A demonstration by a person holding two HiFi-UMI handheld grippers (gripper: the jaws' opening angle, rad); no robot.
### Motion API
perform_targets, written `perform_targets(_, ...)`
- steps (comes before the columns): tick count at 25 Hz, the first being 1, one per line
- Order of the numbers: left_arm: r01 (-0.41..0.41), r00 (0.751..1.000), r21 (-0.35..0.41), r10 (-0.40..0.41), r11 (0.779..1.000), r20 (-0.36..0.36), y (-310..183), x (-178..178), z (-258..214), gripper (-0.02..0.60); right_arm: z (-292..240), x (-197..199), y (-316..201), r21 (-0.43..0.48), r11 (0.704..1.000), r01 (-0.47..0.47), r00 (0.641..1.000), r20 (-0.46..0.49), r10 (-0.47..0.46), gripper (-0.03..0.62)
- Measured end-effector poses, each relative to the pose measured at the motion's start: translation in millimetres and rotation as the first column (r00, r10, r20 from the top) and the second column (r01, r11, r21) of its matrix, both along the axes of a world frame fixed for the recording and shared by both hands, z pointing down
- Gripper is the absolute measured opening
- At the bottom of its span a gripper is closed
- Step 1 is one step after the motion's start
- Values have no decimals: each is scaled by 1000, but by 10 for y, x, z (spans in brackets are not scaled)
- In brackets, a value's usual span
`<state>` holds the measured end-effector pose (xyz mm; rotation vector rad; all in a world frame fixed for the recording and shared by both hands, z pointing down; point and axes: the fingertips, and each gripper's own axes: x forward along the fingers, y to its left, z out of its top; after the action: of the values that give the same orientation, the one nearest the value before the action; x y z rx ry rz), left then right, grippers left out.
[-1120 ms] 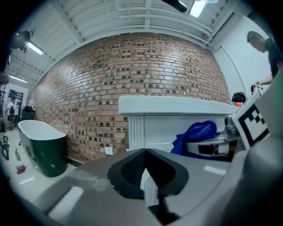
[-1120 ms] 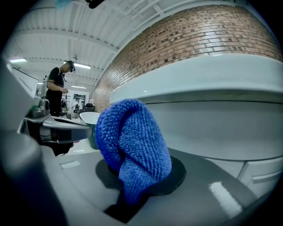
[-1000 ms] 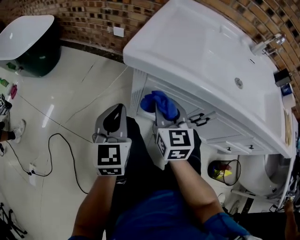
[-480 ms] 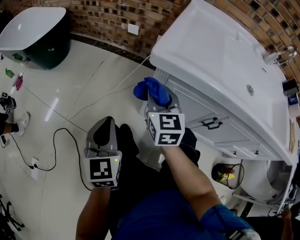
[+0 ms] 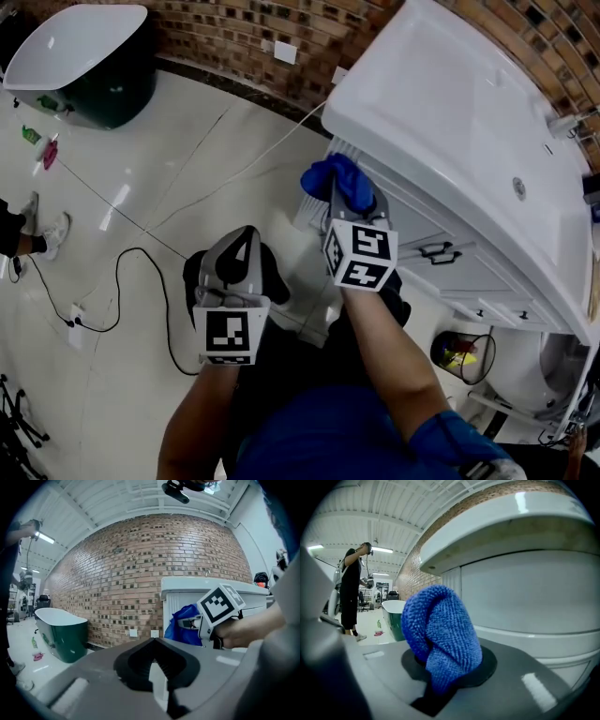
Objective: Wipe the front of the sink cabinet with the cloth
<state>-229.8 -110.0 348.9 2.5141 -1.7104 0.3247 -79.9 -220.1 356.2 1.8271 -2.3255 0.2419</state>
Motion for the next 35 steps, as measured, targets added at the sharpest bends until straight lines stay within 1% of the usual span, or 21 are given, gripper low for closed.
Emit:
perform_targets(2,-9,1000,6,9,1000,-27,-90,83,54,2,165,-6,1,-29,1000,-2,1000,-6,2,72)
perform_targets(4,-10,998,11,10,1000,-68,-172,159,110,2,374,-18,-8,-67,998,-6,1000,-12,6,72)
perform_targets(7,-3,993,-7,2,1000,-117,-263,235,269,2,764,-46,-42,-133,991,-6,999,-36,1,72)
perform_targets(10,6,989,-39,-12,999,-151,-337,283,494,2,1229,-54,-74,-209,978,-2,997,-77,-14,72)
perform_targets(13,17,978,-44,-26,999,-209,-442,330,616,2,1658,-78,-114,-281,960,-11,994,-109,-21,72)
perform_targets(15,33,969,-43,-43,999,-243,-488,316,677,2,1933,-113,-126,-328,945,-17,992,-125,-26,72)
perform_targets(19,45,963,-63,-60,997,-264,-522,263,789,2,2416,-111,-134,-419,907,-28,988,-147,-38,72)
perform_targets(22,41,951,-46,-53,998,-305,-520,244,774,2,2765,-56,-91,-491,869,-62,989,-147,-12,72)
perform_targets(25,49,947,-47,-62,998,-316,-492,179,798,2,3070,-11,-38,-549,832,-84,990,-143,5,71)
perform_targets(26,52,945,-56,-67,997,-319,-485,157,825,2,3124,1,-33,-557,826,-85,990,-143,5,71)
perform_targets(29,46,941,-84,-71,995,-330,-481,123,898,2,3191,-7,-5,-565,822,-68,991,-131,-8,71)
perform_targets(32,20,948,-78,-44,997,-316,-489,184,906,2,3122,-68,99,-581,813,-38,996,-90,-18,71)
perform_targets(33,13,949,-73,-35,997,-312,-484,222,897,2,3050,-87,155,-582,813,-21,997,-70,-24,71)
perform_targets(35,1,954,-59,-19,998,-300,-458,292,876,2,2850,-137,271,-562,827,22,999,-26,-44,71)
